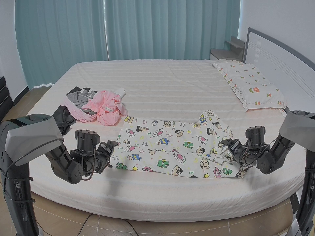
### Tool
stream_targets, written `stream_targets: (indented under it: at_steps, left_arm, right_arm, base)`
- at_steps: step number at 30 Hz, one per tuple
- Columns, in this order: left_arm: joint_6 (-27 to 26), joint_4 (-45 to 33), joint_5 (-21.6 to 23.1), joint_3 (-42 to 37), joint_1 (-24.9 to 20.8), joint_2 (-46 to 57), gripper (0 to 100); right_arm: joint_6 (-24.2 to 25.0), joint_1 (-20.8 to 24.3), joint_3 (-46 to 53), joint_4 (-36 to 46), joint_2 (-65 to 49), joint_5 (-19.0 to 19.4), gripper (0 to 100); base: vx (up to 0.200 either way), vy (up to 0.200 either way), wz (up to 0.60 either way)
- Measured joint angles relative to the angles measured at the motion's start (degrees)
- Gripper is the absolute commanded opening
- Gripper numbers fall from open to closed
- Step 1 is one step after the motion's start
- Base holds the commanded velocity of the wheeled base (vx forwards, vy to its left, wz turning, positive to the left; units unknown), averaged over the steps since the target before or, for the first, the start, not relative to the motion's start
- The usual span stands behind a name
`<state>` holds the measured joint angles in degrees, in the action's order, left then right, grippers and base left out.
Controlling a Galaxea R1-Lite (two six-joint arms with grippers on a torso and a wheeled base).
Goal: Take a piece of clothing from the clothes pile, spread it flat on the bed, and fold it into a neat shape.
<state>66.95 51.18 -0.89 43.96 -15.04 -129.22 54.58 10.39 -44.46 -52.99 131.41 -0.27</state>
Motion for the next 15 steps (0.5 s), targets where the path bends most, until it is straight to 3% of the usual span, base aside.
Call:
stream_targets:
  at_steps: [7, 15]
  left_arm:
    - [0.09, 0.28, 0.00, -1.07, -0.50, 0.00, 100]
    - [0.09, 0.30, -0.06, -1.22, -0.57, -0.02, 100]
  right_arm:
    - [-0.48, 0.77, 0.26, -6.35, 3.82, -3.80, 100]
    - [-0.77, 0.99, 1.61, -6.95, 5.11, -4.73, 100]
  base:
    - [0.000, 0.000, 0.00]
    - [0.000, 0.000, 0.00]
